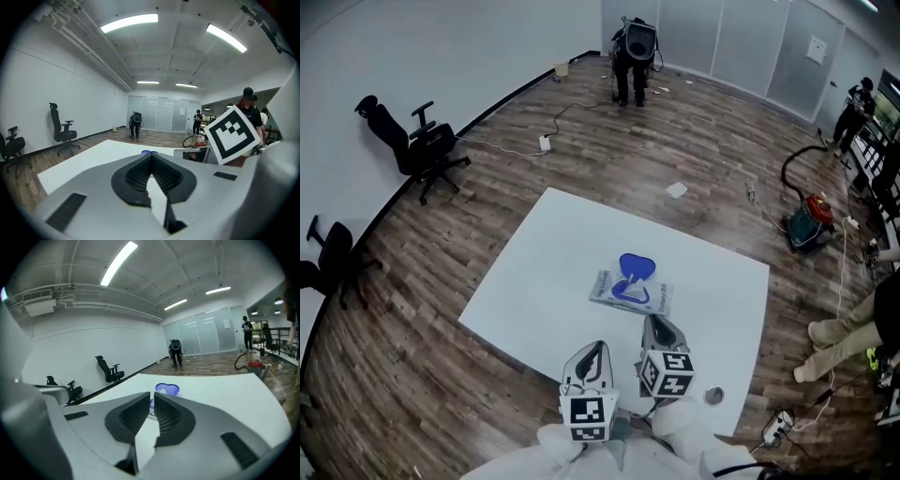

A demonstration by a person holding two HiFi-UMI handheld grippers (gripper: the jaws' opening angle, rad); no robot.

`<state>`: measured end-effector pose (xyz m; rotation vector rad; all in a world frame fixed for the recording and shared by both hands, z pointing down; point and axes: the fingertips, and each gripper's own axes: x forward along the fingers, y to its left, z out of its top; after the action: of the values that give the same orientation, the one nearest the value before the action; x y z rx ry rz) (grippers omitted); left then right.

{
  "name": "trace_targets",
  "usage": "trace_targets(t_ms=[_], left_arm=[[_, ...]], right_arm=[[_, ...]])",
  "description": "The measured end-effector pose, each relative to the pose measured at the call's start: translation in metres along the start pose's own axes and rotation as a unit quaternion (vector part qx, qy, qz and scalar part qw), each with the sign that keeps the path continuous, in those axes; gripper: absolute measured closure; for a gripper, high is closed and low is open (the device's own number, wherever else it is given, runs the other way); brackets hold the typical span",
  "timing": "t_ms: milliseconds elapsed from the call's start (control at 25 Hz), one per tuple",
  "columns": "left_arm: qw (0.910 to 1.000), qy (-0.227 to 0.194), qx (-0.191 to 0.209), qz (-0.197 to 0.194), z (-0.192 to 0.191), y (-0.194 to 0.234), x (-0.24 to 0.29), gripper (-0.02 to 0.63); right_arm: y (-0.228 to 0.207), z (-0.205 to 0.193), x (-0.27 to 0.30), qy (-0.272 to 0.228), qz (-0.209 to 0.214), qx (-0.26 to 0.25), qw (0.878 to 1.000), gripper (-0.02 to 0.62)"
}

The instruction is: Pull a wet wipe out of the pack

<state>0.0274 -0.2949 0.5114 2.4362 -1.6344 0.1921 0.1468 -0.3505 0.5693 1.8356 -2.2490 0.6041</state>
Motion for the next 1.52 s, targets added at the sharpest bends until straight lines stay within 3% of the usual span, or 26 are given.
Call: trace_targets(t_ms=[680,1520], left_arm=[[0.9997,0.017,0.001,0.019,-0.001,0.004,0.017,0.609],[0.9964,0.057,-0.022,0.059,-0.031,0.031,0.027,0.609]], right_arm=[[-0.026,-0.009,0.056,0.027,0.012,0.033,0.999,0.534],[-0.029,-0.025,0.113,0.072,0.023,0.056,0.996,0.492]])
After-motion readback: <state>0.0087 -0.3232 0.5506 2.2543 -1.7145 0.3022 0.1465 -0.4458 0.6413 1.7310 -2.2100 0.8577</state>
